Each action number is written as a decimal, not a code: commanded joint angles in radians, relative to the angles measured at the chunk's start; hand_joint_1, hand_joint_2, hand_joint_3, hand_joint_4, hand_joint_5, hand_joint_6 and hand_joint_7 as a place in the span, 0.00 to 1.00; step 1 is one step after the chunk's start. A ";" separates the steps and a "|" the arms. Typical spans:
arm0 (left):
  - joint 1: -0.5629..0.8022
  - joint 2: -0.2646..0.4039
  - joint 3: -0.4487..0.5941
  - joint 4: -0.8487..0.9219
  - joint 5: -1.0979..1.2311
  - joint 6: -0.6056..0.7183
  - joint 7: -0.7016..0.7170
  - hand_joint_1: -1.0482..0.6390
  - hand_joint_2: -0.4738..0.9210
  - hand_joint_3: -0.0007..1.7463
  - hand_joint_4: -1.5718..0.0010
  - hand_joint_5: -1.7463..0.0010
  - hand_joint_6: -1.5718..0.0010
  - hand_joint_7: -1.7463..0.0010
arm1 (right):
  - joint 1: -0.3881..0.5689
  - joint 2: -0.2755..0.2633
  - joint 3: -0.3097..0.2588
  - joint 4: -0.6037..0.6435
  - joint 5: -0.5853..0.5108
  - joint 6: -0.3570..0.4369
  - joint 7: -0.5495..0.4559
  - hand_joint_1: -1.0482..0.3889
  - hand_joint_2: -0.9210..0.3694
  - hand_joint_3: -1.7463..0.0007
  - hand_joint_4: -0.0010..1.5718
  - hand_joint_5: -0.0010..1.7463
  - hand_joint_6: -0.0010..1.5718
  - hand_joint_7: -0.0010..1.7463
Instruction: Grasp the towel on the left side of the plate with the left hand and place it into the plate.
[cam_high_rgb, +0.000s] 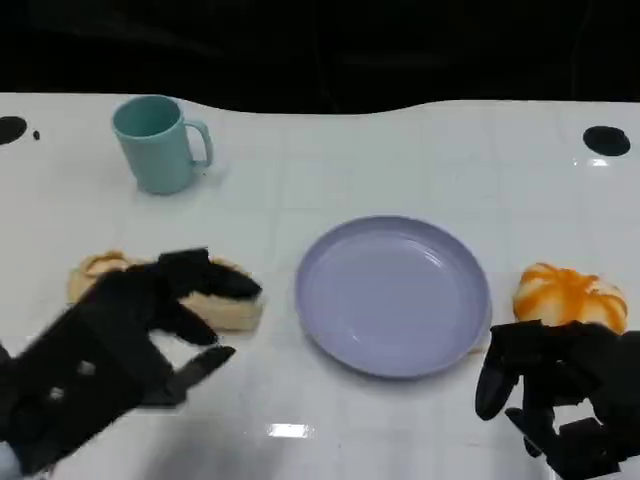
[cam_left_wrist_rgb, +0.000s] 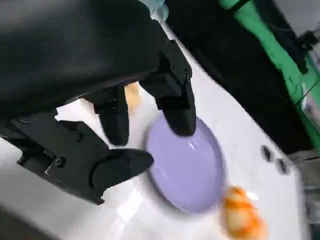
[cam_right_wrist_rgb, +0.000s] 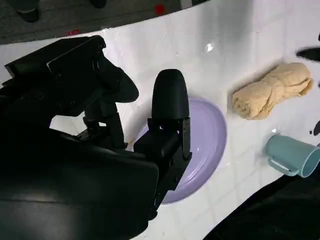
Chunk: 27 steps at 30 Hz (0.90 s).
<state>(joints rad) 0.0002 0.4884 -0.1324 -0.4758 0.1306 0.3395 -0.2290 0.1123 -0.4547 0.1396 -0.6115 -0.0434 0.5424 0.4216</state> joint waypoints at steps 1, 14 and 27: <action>-0.058 0.054 -0.049 0.055 0.144 -0.069 -0.016 0.39 1.00 0.04 0.83 0.66 0.75 0.95 | -0.008 -0.007 0.007 -0.012 -0.013 0.014 -0.004 0.75 0.25 0.41 0.45 0.95 0.43 0.82; -0.225 0.107 -0.193 0.259 0.508 -0.150 -0.086 0.30 1.00 0.03 0.85 0.78 0.79 1.00 | -0.012 0.003 0.015 -0.015 -0.016 0.030 -0.007 0.75 0.25 0.41 0.45 0.96 0.44 0.82; -0.452 0.015 -0.316 0.707 0.679 -0.215 -0.048 0.29 0.95 0.00 0.72 0.91 0.75 0.99 | -0.004 0.003 0.022 -0.035 -0.015 0.039 -0.014 0.74 0.24 0.41 0.44 0.97 0.43 0.82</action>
<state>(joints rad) -0.4105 0.5122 -0.4358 0.1577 0.7919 0.1418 -0.3018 0.1059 -0.4451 0.1686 -0.6361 -0.0560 0.5849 0.4101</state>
